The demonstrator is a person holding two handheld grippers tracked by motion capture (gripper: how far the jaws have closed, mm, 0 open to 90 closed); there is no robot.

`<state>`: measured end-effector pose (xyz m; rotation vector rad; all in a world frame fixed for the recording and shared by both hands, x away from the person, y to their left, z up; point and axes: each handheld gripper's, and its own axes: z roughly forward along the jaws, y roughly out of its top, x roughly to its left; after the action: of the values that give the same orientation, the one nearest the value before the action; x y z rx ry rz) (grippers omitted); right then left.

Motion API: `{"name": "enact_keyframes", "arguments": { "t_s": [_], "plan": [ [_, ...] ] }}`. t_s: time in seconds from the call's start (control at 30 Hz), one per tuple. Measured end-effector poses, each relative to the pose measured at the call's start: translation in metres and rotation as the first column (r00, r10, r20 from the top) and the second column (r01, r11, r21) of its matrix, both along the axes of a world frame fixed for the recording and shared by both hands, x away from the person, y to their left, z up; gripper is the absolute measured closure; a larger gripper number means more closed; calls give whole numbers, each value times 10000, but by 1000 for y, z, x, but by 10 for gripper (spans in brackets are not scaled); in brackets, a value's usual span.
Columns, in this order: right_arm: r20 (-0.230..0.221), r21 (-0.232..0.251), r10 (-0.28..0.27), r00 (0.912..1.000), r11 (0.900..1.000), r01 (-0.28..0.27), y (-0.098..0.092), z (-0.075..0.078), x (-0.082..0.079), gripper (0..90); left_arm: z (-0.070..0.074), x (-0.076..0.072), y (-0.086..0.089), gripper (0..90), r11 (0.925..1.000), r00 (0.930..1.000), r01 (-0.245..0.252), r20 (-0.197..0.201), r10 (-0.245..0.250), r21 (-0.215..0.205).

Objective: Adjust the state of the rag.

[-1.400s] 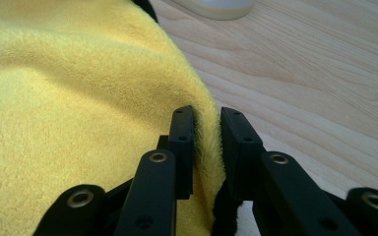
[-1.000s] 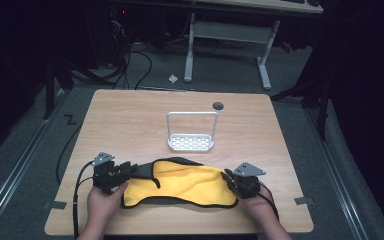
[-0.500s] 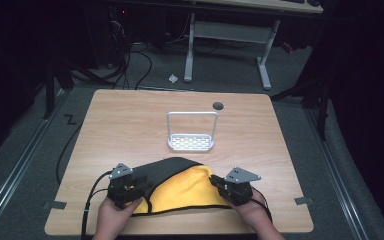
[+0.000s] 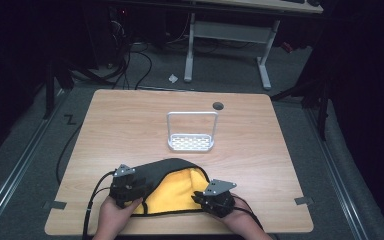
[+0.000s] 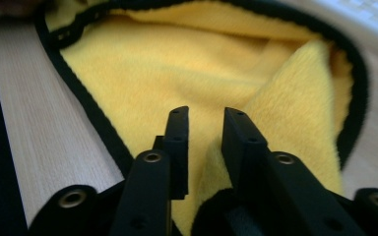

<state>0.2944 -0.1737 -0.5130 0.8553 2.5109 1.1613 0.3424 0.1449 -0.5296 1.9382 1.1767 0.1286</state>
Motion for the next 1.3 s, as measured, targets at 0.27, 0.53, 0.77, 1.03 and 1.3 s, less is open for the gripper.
{"name": "enact_keyframes", "arguments": {
  "t_s": [0.27, 0.53, 0.77, 1.03, 1.3],
  "plan": [
    [823, 1038, -1602, 9837, 9830, 1514, -45, 28, 11, 731, -1, 0, -1, 642, 9997, 9998, 4, 200, -9, 241],
    [-112, -135, -2472, 9689, 9689, 2470, -50, -5, 43, 828, -1, 0, -1, 642, 9997, 9998, -8, 191, 4, 233],
    [-354, -370, -2371, 9708, 9711, 2358, -30, -13, 44, 692, -1, 0, 0, 642, 9999, 9998, 6, 175, -9, 150],
    [-141, -659, -2267, 9739, 9721, 2253, -27, -11, 40, 882, -1, 0, 0, 642, 9999, 9999, 34, 138, -36, 133],
    [437, -109, -3487, 9362, 9369, 3494, -66, 3, 49, 881, -1, 0, 1, 643, 9999, 9999, 23, 147, -25, 100]
  ]
}}
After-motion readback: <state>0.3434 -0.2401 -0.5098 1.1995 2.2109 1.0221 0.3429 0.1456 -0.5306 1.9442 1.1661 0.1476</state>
